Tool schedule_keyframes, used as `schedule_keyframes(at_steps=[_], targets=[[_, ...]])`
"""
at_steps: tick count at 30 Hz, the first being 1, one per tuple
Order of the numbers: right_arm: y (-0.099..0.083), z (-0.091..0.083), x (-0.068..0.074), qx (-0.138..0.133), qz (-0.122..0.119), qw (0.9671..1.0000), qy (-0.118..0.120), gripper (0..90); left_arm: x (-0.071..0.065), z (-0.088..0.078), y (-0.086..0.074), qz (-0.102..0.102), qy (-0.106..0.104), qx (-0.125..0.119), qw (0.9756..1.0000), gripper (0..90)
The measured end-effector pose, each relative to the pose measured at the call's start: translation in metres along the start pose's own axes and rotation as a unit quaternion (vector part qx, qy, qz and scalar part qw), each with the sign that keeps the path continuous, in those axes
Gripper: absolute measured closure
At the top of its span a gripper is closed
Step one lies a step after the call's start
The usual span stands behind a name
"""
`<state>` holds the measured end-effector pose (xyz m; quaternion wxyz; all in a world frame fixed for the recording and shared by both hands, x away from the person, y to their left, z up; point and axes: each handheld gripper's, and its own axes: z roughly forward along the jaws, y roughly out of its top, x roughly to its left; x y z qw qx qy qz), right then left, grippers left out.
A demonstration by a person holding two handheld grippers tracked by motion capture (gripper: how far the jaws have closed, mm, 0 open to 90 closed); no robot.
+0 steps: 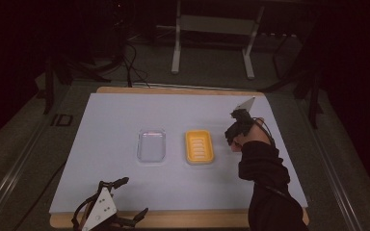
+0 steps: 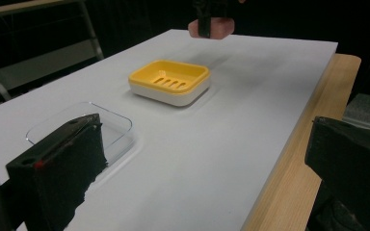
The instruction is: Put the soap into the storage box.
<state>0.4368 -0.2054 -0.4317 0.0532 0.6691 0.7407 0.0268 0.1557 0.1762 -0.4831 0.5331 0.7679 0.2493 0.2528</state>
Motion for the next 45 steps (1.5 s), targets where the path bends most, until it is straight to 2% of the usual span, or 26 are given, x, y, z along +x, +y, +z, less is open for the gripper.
schedule_keyframes(at_steps=[4, 7, 12, 21, 23, 24, 30, 35, 41, 45], targets=[[0.001, -0.006, 0.009, -0.003, -0.008, 1.0, 0.002, 37.3, 0.0, 0.0, 0.0, 0.0, -0.001, 0.0, 1.0, 0.8], [0.001, -0.011, 0.016, -0.013, -0.014, 0.9997, 0.017, 37.4, 0.0, 0.0, 0.0, 0.0, -0.001, 0.001, 1.0, 0.8], [0.002, -0.018, 0.027, -0.016, -0.026, 0.9995, 0.012, 37.3, 0.0, 0.001, 0.0, 0.001, -0.001, 0.001, 1.0, 0.8], [0.002, -0.025, 0.062, -0.029, -0.057, 0.9975, 0.028, 37.3, -0.001, 0.0, 0.0, 0.002, -0.001, 0.001, 1.0, 0.8], [0.002, -0.025, 0.065, -0.032, -0.061, 0.9971, 0.031, 37.3, 0.0, 0.0, 0.0, 0.002, -0.001, 0.001, 1.0, 0.8], [0.001, -0.025, 0.074, -0.032, -0.065, 0.9967, 0.036, 37.3, 0.0, 0.0, 0.0, 0.002, -0.001, 0.0, 1.0, 0.8], [-0.001, -0.014, 0.095, -0.025, -0.079, 0.9958, 0.039, 37.3, -0.001, 0.0, 0.0, 0.002, -0.003, 0.001, 1.0, 0.8], [-0.001, -0.002, 0.107, -0.018, -0.084, 0.9955, 0.039, 37.4, 0.0, 0.0, 0.0, 0.002, -0.003, 0.002, 1.0, 0.8], [-0.001, 0.014, 0.114, -0.014, -0.081, 0.9959, 0.038, 37.3, -0.001, 0.0, 0.0, 0.001, -0.007, -0.001, 1.0, 0.8], [0.0, 0.022, 0.114, -0.015, -0.077, 0.9961, 0.04, 37.3, -0.001, 0.0, 0.0, 0.001, -0.008, 0.0, 1.0, 0.8]])
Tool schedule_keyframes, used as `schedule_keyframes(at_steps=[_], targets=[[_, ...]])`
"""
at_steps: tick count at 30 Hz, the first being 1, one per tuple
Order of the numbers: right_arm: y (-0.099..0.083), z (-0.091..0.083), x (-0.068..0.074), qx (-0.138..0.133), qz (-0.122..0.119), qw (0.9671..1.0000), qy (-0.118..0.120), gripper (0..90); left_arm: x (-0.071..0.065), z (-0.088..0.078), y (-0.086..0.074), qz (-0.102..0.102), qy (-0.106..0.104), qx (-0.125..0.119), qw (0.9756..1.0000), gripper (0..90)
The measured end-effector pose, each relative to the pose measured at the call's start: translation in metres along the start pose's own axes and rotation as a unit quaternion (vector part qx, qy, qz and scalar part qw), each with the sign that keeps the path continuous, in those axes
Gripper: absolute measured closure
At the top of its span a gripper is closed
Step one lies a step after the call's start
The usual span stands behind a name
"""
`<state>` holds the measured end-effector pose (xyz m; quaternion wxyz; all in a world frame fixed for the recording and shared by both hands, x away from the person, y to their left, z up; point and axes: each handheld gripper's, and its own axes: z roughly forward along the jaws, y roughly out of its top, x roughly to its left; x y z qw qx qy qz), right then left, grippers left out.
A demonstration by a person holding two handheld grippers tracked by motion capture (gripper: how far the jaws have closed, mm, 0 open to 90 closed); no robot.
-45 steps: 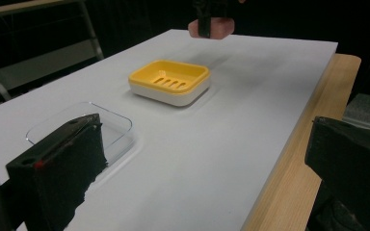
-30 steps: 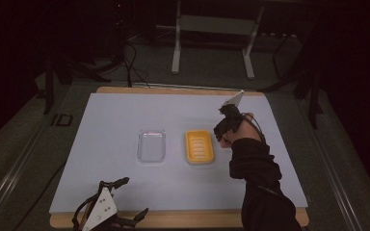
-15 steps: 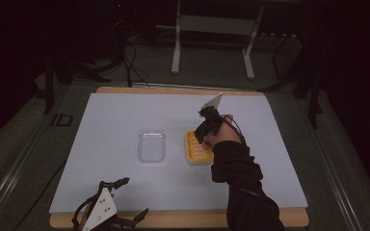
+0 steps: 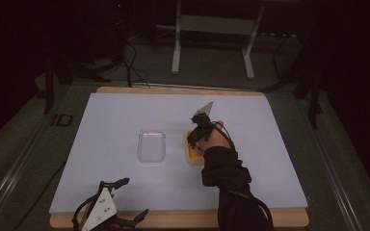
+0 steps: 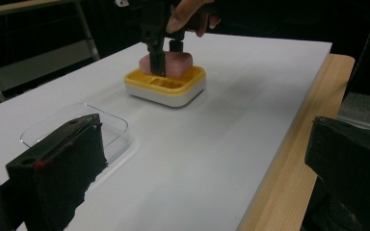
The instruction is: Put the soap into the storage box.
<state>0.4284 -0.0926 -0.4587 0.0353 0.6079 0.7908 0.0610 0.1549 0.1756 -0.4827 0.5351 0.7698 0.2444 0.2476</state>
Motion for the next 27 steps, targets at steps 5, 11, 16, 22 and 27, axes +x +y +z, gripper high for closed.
schedule_keyframes(at_steps=[5, 11, 16, 22, 27], targets=[[0.001, 0.01, -0.001, 0.001, 0.01, 0.9999, 0.009, 37.3, 0.0, 0.0, 0.0, 0.0, 0.001, 0.001, 1.0, 0.8], [0.0, 0.022, -0.002, 0.005, 0.014, 0.9999, 0.007, 37.2, 0.0, 0.001, 0.0, 0.001, 0.001, 0.003, 1.0, 0.8], [0.001, 0.025, 0.002, 0.01, 0.014, 0.9998, 0.01, 37.1, 0.0, 0.001, 0.0, 0.002, 0.0, 0.004, 1.0, 0.8], [0.003, 0.015, 0.0, 0.002, 0.019, 0.9997, 0.016, 34.8, 0.0, 0.001, 0.0, 0.001, 0.0, 0.004, 1.0, 0.8], [0.003, 0.001, -0.003, -0.01, 0.003, 0.9999, 0.012, 33.4, 0.0, 0.001, 0.0, 0.002, -0.001, 0.005, 1.0, 0.8]])
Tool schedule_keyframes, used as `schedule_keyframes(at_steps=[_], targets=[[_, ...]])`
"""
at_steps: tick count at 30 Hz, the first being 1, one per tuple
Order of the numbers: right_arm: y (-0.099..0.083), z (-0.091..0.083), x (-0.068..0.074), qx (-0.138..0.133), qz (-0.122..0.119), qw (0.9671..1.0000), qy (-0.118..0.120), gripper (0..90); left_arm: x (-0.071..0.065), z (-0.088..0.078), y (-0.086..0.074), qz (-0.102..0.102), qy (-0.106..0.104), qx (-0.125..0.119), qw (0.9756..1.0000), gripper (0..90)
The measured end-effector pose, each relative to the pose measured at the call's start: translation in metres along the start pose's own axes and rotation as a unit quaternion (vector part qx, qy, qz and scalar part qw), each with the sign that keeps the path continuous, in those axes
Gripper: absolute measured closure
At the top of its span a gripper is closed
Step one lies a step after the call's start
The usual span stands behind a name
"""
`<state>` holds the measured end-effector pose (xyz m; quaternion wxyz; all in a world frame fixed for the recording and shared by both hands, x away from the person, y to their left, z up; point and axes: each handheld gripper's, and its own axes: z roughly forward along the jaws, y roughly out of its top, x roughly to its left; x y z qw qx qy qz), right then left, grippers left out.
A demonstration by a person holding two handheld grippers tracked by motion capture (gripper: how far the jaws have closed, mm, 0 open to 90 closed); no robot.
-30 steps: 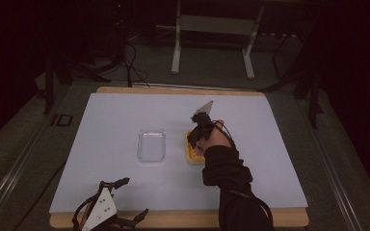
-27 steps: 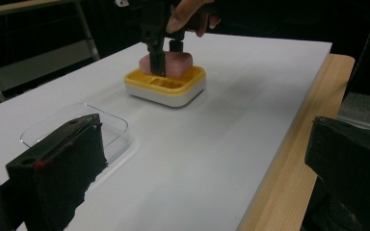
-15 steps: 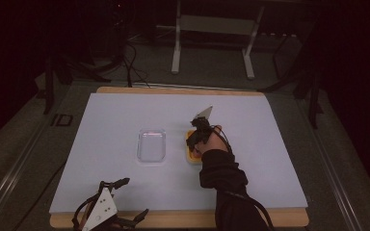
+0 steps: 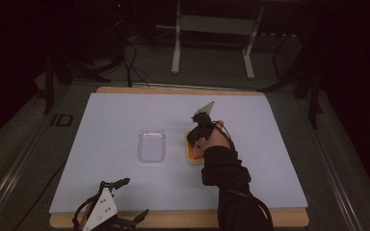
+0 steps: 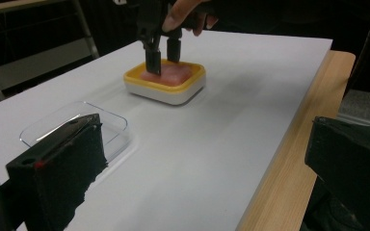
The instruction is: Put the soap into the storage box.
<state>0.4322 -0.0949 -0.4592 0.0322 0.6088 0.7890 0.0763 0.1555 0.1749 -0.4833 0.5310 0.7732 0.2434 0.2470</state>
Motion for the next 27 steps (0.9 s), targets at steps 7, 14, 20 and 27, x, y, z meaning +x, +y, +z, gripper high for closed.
schedule_keyframes(at_steps=[7, 14, 20, 27], targets=[[-0.005, -0.012, -0.003, -0.028, -0.059, 0.9979, 0.01, 29.9, 0.0, 0.001, 0.0, 0.0, -0.002, 0.002, 1.0, 0.8], [-0.015, -0.013, -0.011, -0.054, -0.102, 0.9918, 0.055, 13.3, 0.0, 0.001, 0.0, 0.0, -0.004, 0.002, 1.0, 0.8], [-0.025, -0.017, -0.02, -0.085, -0.124, 0.9862, 0.069, 12.9, 0.001, 0.001, 0.0, -0.001, -0.004, 0.002, 1.0, 0.8], [-0.037, -0.027, -0.033, -0.103, -0.14, 0.9819, 0.075, 13.2, 0.001, 0.001, -0.001, -0.003, -0.004, 0.003, 1.0, 0.8]])
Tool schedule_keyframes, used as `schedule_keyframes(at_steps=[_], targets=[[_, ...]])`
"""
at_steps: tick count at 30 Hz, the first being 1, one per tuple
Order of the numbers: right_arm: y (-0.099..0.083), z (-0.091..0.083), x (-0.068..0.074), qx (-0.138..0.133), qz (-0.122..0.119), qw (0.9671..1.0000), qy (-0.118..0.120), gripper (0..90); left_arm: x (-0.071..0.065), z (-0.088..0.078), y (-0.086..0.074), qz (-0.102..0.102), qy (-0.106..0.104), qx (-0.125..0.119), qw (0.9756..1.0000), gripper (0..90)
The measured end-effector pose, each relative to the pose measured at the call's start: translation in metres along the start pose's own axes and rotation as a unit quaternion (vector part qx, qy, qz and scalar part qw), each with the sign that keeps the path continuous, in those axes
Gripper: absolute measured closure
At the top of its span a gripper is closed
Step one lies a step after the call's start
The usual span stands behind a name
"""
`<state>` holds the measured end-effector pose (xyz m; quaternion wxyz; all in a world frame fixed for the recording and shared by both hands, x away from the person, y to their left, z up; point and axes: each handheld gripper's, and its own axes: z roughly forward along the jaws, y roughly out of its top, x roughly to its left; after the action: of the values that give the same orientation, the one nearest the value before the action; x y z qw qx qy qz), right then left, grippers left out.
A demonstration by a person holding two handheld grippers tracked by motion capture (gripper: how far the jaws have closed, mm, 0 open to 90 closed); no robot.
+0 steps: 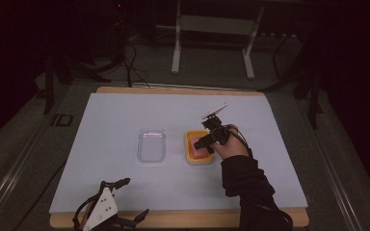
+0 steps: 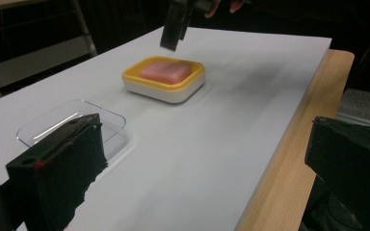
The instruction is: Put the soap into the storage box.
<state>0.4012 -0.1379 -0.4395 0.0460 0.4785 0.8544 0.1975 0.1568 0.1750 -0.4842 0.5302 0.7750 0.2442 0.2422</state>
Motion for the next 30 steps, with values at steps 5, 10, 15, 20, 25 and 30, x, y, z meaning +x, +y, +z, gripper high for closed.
schedule_keyframes(at_steps=[5, 10, 15, 20, 25, 30], targets=[[-0.015, -0.018, -0.005, -0.007, -0.002, 0.9999, 0.015, 13.2, 0.0, 0.0, 0.0, 0.001, 0.0, 0.001, 1.0, 0.8], [-0.032, -0.033, -0.007, -0.038, -0.023, 0.9989, 0.014, 13.2, 0.0, 0.001, 0.0, 0.002, 0.0, 0.001, 1.0, 0.8], [-0.048, -0.044, -0.011, -0.073, -0.033, 0.9968, 0.007, 13.1, -0.001, 0.001, 0.0, 0.002, 0.0, 0.002, 1.0, 0.8], [-0.066, -0.049, -0.014, -0.096, -0.052, 0.994, 0.01, 12.7, -0.001, 0.001, 0.0, 0.002, 0.0, 0.003, 1.0, 0.8], [-0.083, -0.05, -0.016, -0.106, -0.07, 0.9919, 0.01, 12.7, -0.001, 0.001, 0.0, 0.004, -0.001, 0.004, 1.0, 0.8], [-0.1, -0.048, -0.017, -0.114, -0.084, 0.9899, 0.012, 12.0, -0.001, 0.001, 0.0, 0.003, -0.001, 0.005, 1.0, 0.8]])
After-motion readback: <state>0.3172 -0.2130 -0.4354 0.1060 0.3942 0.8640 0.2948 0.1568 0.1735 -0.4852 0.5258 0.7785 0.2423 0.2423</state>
